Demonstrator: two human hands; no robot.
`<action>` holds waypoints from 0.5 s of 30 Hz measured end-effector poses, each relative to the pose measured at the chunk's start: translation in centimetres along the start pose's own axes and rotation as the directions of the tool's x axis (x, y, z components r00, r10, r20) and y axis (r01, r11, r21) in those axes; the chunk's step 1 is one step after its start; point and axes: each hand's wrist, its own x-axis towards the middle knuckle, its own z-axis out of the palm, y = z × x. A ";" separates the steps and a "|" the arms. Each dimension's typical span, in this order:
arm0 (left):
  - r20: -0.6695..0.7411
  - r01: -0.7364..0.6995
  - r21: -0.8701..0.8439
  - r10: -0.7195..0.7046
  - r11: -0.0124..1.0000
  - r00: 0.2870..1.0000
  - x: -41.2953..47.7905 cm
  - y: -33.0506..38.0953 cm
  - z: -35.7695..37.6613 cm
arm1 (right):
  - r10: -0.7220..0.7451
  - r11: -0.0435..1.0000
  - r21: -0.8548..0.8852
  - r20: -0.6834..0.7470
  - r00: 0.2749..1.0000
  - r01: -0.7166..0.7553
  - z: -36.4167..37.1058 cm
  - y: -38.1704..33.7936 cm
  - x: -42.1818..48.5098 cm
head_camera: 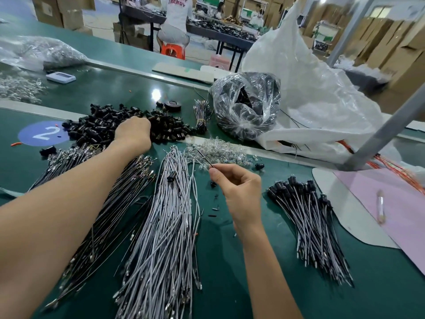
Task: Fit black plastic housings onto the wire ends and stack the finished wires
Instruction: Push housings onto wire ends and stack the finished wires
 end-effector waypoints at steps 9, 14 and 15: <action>-0.066 -0.109 0.126 0.118 0.986 0.991 0.4 1.1 0.8 | -0.020 0.999 -0.033 0.018 1.000 0.020 0.2 0.3 0.0; -0.102 -0.120 0.190 0.141 0.974 0.985 0.8 0.8 1.2 | -0.016 0.999 -0.029 0.021 1.000 0.017 0.1 0.5 0.1; -0.108 -0.122 0.201 0.146 0.972 0.983 0.9 0.7 1.3 | -0.016 0.999 -0.031 0.023 1.000 0.016 0.1 0.5 0.1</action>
